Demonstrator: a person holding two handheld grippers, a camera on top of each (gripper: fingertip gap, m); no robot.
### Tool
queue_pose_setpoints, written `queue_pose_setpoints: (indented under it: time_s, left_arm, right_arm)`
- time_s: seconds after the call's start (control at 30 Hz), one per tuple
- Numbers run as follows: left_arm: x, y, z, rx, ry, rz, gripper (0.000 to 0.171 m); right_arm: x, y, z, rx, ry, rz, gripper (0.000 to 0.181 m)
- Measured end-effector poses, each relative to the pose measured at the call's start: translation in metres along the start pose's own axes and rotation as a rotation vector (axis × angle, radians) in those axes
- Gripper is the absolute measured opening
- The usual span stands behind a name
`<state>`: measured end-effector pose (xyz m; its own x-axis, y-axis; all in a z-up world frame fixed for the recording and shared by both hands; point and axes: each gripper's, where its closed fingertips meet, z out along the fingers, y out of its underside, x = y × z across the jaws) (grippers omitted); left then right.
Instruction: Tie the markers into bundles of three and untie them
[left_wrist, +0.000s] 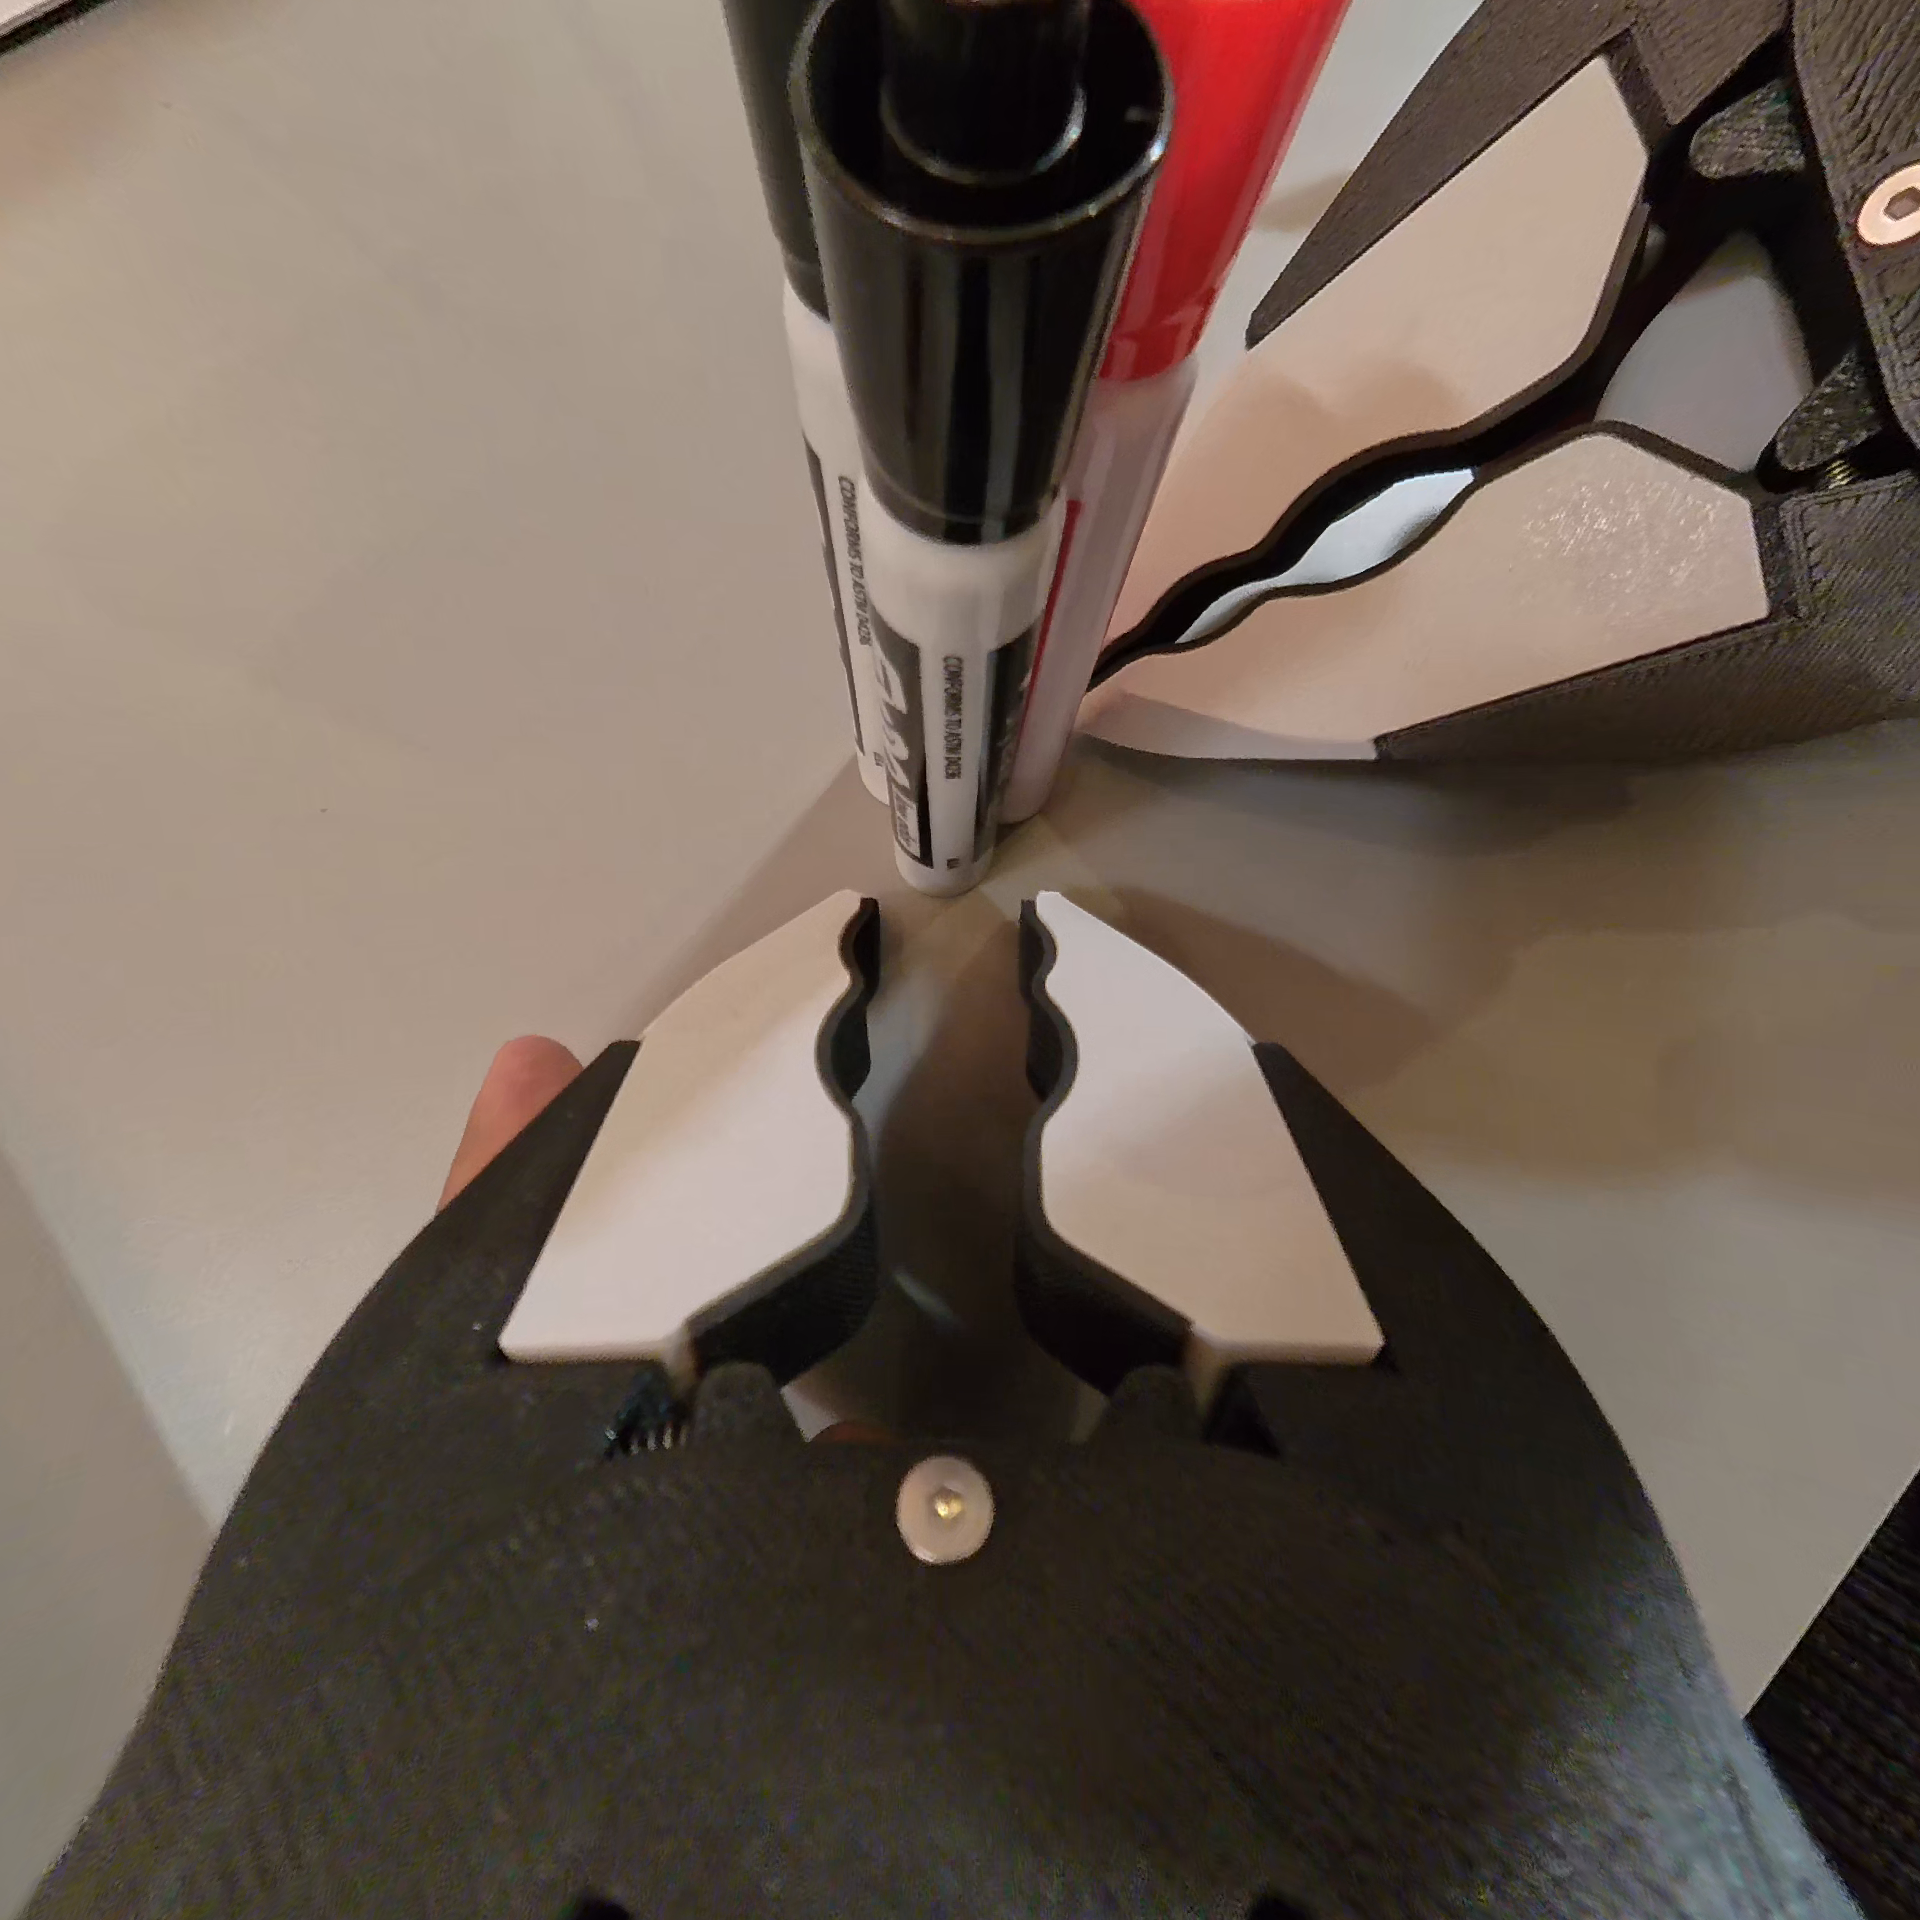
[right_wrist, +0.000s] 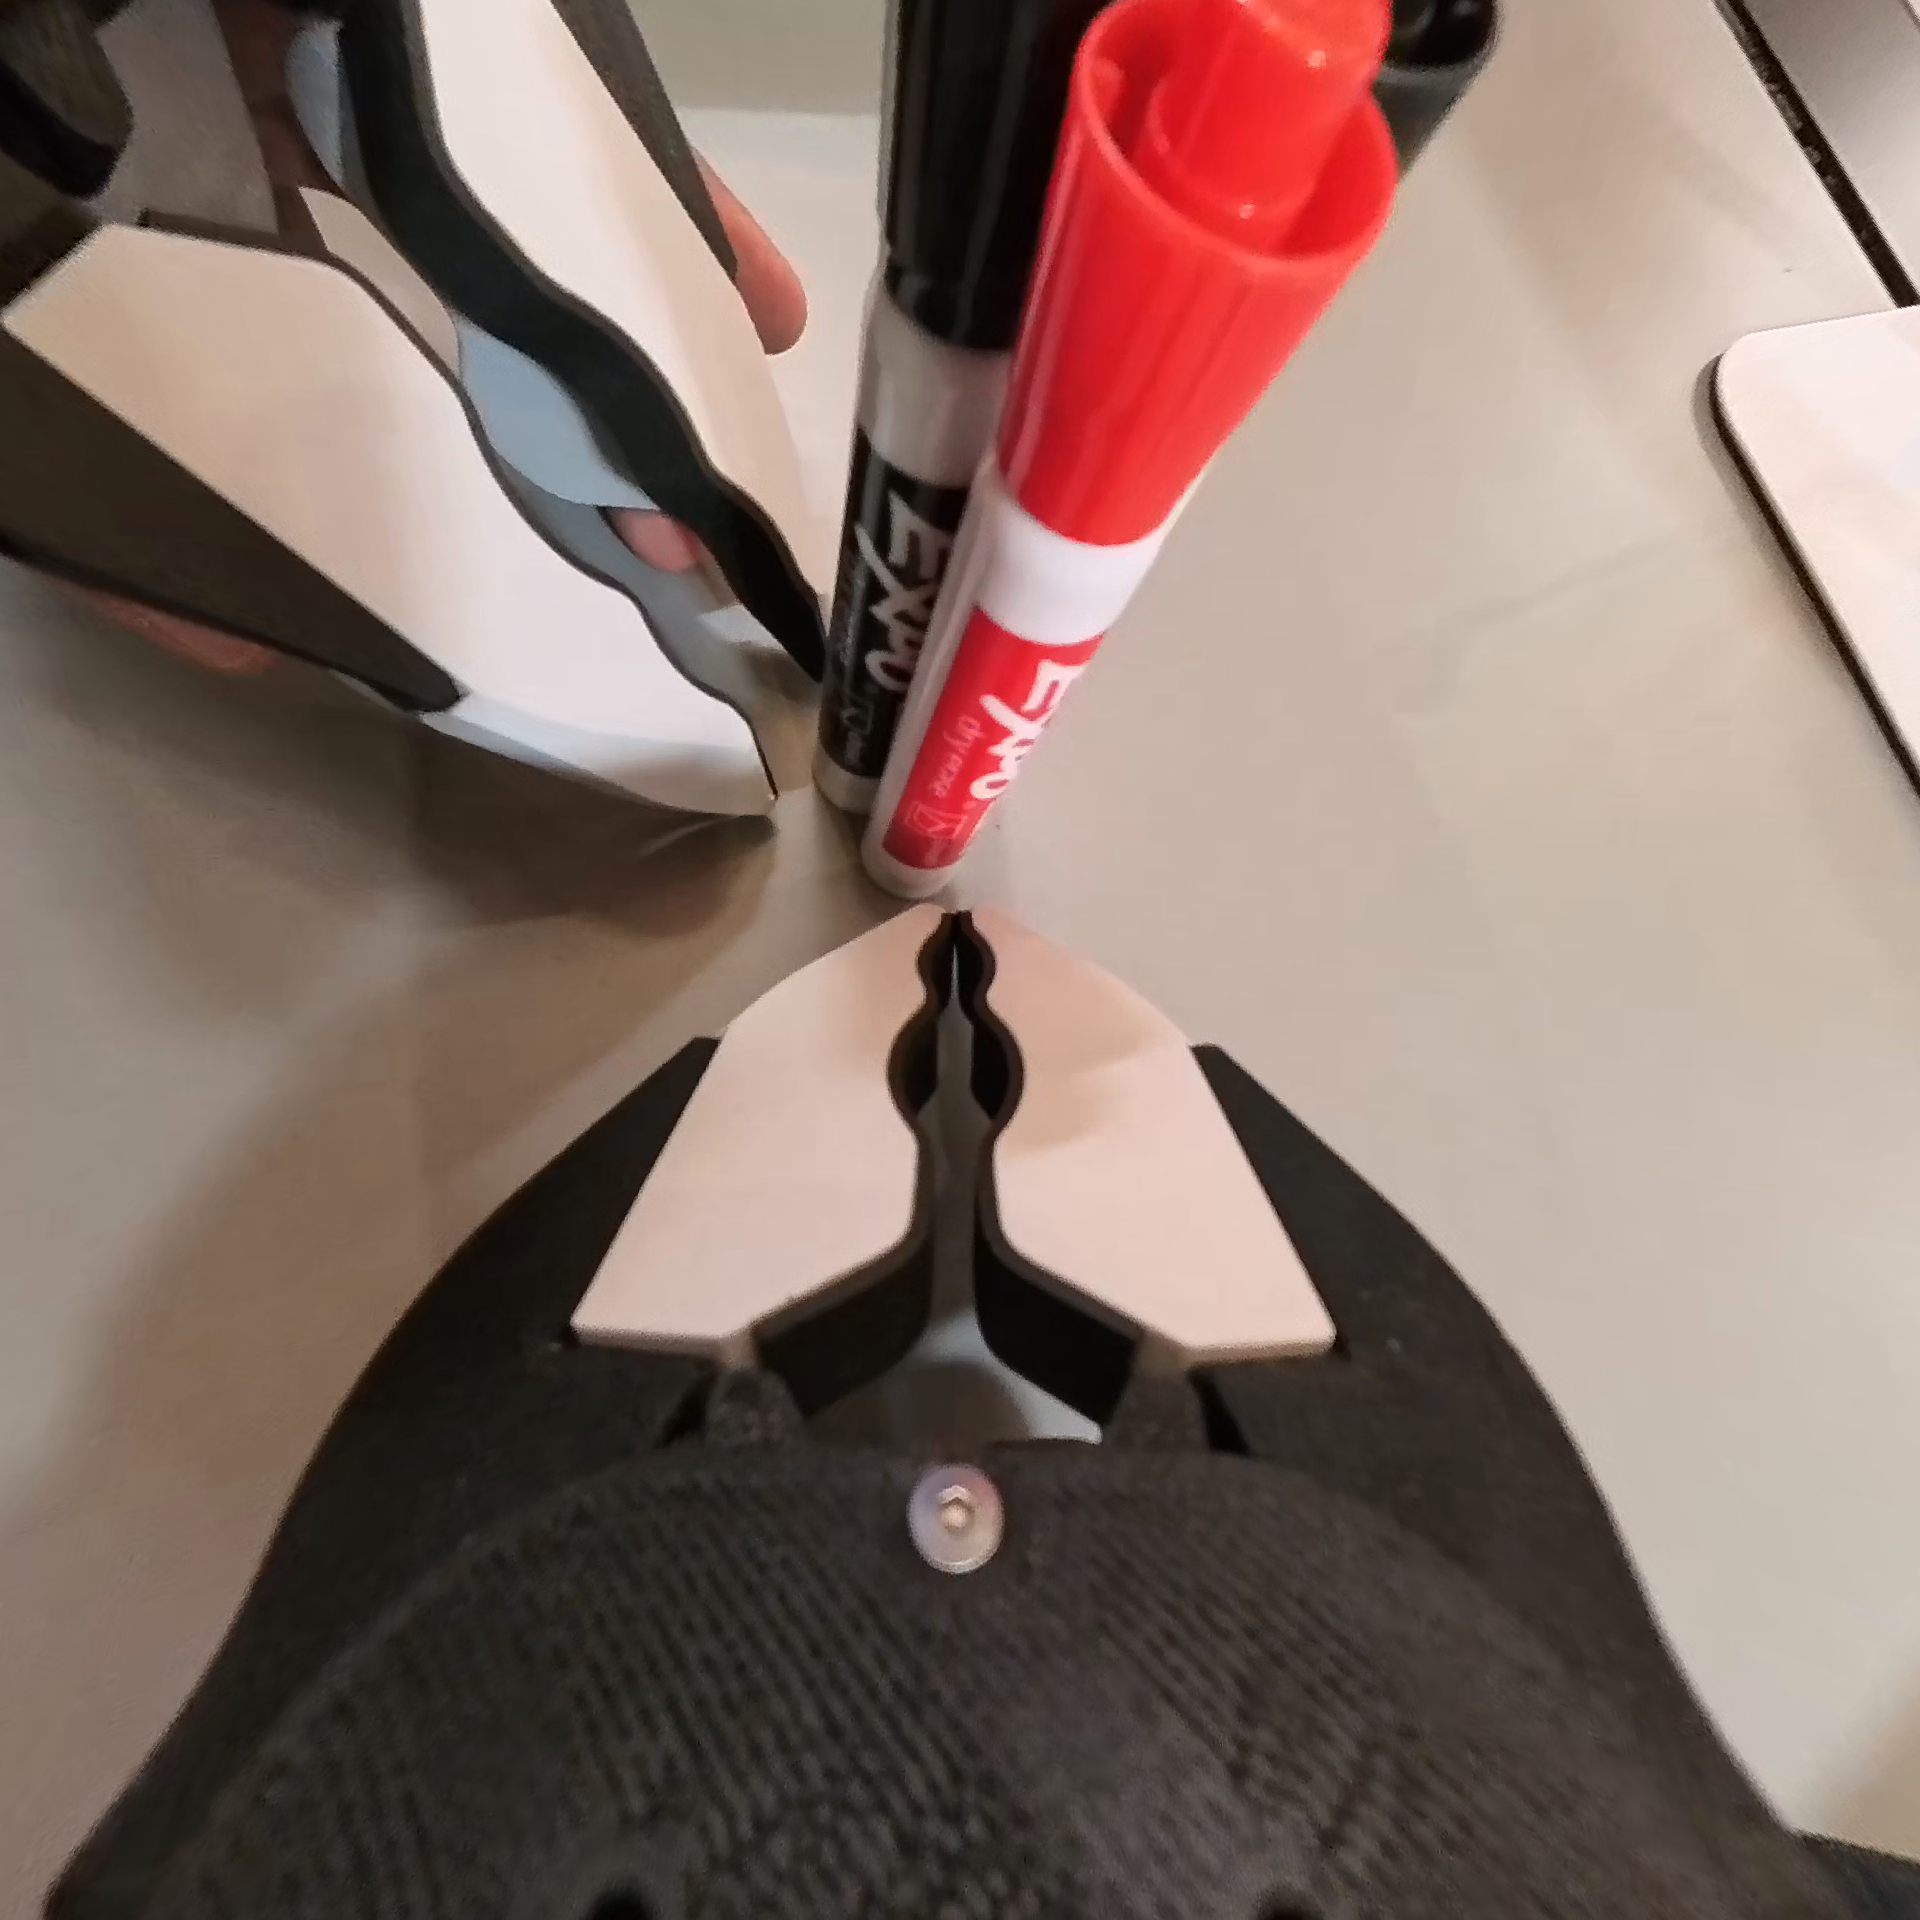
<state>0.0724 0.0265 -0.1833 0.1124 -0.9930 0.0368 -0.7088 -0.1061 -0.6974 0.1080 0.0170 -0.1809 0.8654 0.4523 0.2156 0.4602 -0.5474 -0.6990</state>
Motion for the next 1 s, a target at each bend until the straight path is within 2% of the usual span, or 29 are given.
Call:
queue_pose_setpoints:
  time_s: [0.43,0.63,1.0]
  left_arm:
    - [-0.001,0.001,-0.002,0.006,0.004,-0.023,0.029]
    - [0.001,0.000,-0.003,0.014,0.034,-0.029,0.037]
    - [0.002,0.000,-0.002,0.011,0.036,-0.019,0.047]
  right_arm:
    - [0.010,0.006,-0.005,0.000,0.023,0.023,0.001]
    - [0.029,0.011,-0.010,0.013,0.099,0.006,0.004]
    - [0.039,-0.005,-0.037,0.187,0.106,0.099,0.008]
